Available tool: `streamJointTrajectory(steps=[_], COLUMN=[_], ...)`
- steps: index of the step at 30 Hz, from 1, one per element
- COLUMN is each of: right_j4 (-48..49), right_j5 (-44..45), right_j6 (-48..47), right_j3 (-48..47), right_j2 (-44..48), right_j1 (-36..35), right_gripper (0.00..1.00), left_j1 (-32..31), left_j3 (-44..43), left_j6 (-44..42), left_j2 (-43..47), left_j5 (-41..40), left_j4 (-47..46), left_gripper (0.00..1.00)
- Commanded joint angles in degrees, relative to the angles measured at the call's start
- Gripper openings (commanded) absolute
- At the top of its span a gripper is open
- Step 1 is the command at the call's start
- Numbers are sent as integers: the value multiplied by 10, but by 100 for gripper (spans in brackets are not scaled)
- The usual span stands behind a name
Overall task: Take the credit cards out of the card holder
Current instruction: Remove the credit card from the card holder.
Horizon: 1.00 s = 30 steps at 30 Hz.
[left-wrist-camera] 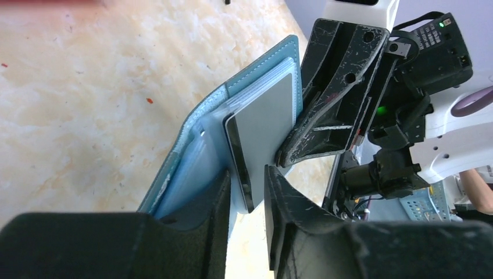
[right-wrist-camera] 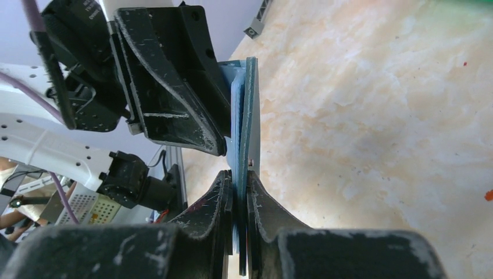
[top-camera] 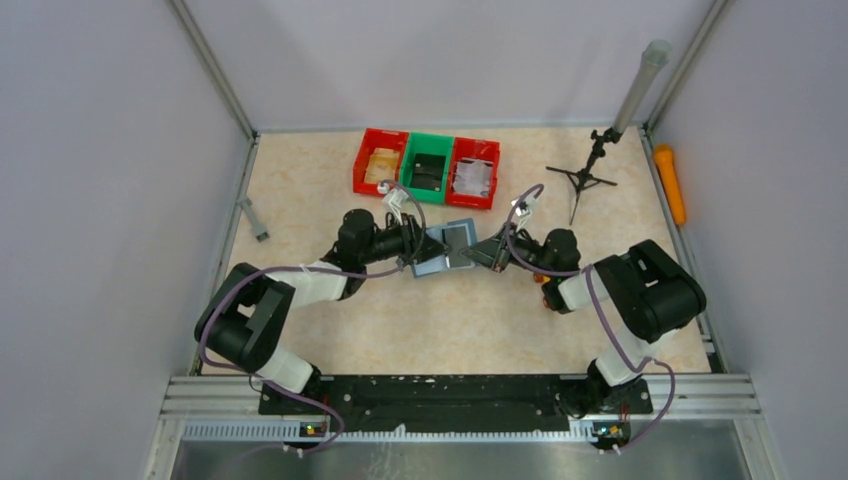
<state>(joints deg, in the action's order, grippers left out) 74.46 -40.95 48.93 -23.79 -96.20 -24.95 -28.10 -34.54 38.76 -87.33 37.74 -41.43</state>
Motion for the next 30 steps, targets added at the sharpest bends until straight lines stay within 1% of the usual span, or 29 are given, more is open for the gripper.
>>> streamJointTrajectory(steps=[1,2,4,5,8,10,15,16,18,20,25,27,28,30], right_j4=[106,110,112,112,112,111,104,103,102,101,91,82,76,58], right_j5=[-40,-41,-42,-42,-42,-40,-31,-27,-26,-27,-26,-21,-17,-10], right_j6=[22,24,25,25,25,24,17,16,16,16,18,15,14,12], right_j3=[-16,-16,-16,-17,-17,-16,-11,-9,-9,-9,-12,-13,-13,-14], right_j2=[-3,-3,-6,-7,-9,-7,1,3,4,4,1,1,1,3], right_j1=[1,1,1,1,1,1,6,7,9,10,9,10,12,16], right_gripper=[0,0,0,2,18,22,28,25,11,1,0,0,0,0], left_j1=[4,5,8,10,15,19,29,30,31,31,32,32,32,32], left_j3=[-7,-2,8,11,21,24,27,27,27,26,17,13,11,8], left_j6=[31,38,50,56,70,73,79,81,84,86,72,56,48,23], left_j2=[-11,-11,-9,-9,-7,-6,-8,-9,-12,-15,-15,-9,-1,14], left_j5=[39,43,50,51,57,56,51,52,53,54,45,35,28,5], left_j4=[-91,-107,-141,-154,-181,-184,-182,-182,-183,-185,-146,-115,-95,-50], left_gripper=[27,25,15,12,1,0,0,0,0,0,0,1,4,14])
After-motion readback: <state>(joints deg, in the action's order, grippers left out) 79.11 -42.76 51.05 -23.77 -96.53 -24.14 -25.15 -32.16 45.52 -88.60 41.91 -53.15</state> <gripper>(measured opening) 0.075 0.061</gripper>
